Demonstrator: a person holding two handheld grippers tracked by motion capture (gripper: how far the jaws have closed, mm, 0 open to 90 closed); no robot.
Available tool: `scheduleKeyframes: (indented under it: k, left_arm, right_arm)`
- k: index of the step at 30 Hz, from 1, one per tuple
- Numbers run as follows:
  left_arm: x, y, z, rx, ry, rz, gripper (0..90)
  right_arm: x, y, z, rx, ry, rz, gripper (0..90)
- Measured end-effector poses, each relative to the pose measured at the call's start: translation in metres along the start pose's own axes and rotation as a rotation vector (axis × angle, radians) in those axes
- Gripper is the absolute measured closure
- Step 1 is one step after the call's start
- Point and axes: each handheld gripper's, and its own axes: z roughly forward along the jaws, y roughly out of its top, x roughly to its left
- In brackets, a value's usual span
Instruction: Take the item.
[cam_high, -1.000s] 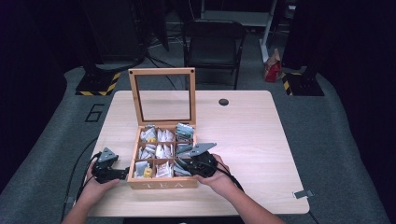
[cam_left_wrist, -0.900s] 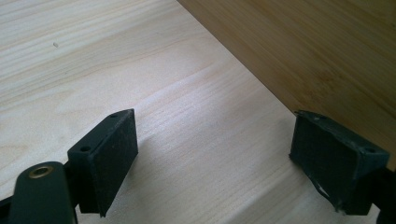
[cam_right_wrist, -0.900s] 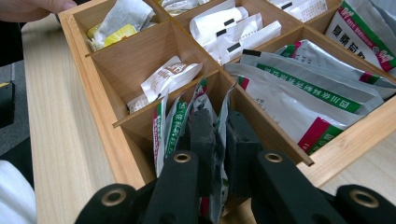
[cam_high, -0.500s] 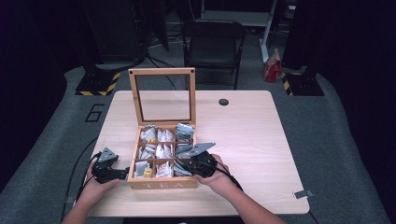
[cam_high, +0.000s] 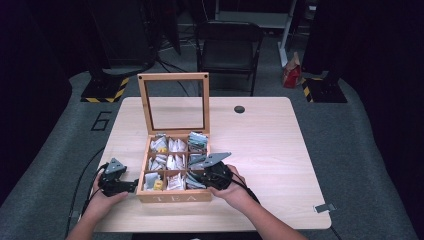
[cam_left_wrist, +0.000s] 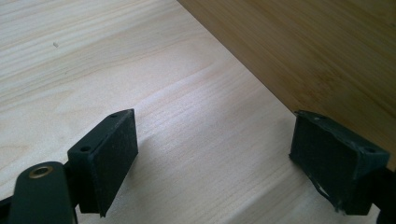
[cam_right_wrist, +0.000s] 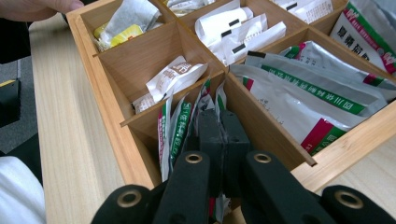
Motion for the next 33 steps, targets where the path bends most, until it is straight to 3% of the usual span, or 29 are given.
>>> scheduleKeyframes:
  k: [2,5,33]
  left_arm:
    - [0.000,0.000,0.001,-0.010,0.004,0.001,14.4]
    - [0.000,0.000,0.000,-0.003,0.003,0.003,14.4]
    - [0.000,0.000,0.000,-0.004,0.006,0.006,14.4]
  right_arm:
    - [0.002,0.002,-0.002,-0.007,0.001,0.014,90.0]
    - [0.002,0.006,-0.006,-0.018,0.002,-0.010,90.0]
    - [0.003,0.036,-0.036,-0.056,0.011,-0.015,90.0]
